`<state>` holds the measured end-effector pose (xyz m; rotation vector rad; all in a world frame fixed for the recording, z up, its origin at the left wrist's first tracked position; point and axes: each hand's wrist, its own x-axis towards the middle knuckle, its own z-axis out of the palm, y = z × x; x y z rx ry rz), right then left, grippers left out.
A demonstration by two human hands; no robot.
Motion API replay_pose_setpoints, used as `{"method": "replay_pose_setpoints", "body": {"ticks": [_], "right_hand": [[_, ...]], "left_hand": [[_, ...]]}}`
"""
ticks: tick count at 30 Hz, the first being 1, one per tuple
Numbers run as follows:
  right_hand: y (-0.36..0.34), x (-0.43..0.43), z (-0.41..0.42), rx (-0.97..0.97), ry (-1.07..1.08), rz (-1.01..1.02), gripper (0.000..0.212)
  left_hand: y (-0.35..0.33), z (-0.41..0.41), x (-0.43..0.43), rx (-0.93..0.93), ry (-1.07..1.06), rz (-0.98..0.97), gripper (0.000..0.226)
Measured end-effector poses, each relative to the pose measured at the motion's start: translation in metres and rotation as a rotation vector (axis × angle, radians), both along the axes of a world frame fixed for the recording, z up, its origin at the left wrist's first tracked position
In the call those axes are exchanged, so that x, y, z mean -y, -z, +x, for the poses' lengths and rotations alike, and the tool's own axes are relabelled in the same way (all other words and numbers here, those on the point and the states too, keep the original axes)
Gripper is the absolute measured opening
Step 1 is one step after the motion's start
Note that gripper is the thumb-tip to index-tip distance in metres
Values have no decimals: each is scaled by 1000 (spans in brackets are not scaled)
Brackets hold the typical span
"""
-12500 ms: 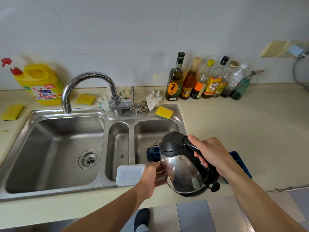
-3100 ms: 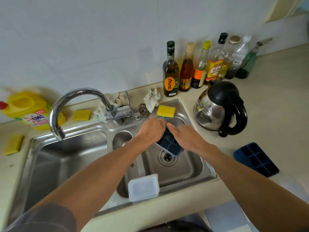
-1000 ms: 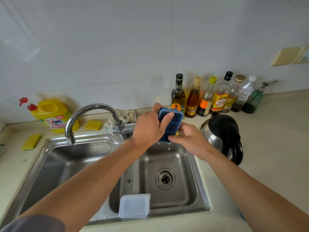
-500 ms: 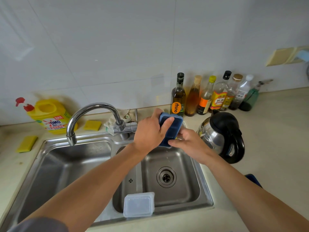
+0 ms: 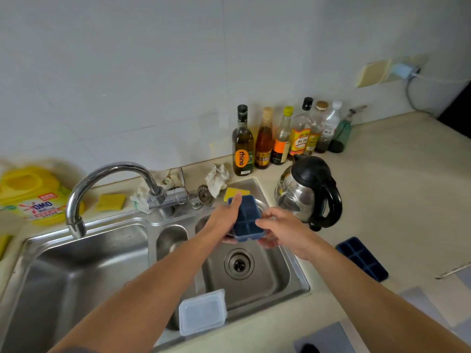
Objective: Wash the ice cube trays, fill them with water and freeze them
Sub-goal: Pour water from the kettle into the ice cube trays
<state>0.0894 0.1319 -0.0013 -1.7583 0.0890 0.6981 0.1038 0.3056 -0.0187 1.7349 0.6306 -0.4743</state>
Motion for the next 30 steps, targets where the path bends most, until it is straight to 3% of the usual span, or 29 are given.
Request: {"method": "replay_pose_setpoints", "body": {"ticks": [7,11,13,16,21,30], "right_hand": [[-9,91,-7,34,63,-26,12],[-12,174,-12,55,199,20,7],[-7,218,-13,42,275,33,6],[8,276,-13,23,373,-4,4],[60,341,-6,-12,417,-178,8],[126,360,15,-46,394,-301,17]], "left_hand": [[-11,-9,79,93,109,-220,58],[-8,-9,147,119,160,-263,72],[-1,-13,181,95,201,-233,71],[18,-25,220,62,267,-111,50],[39,-41,248,23,213,65,31],[46,-63,256,-28,111,105,19]]}}
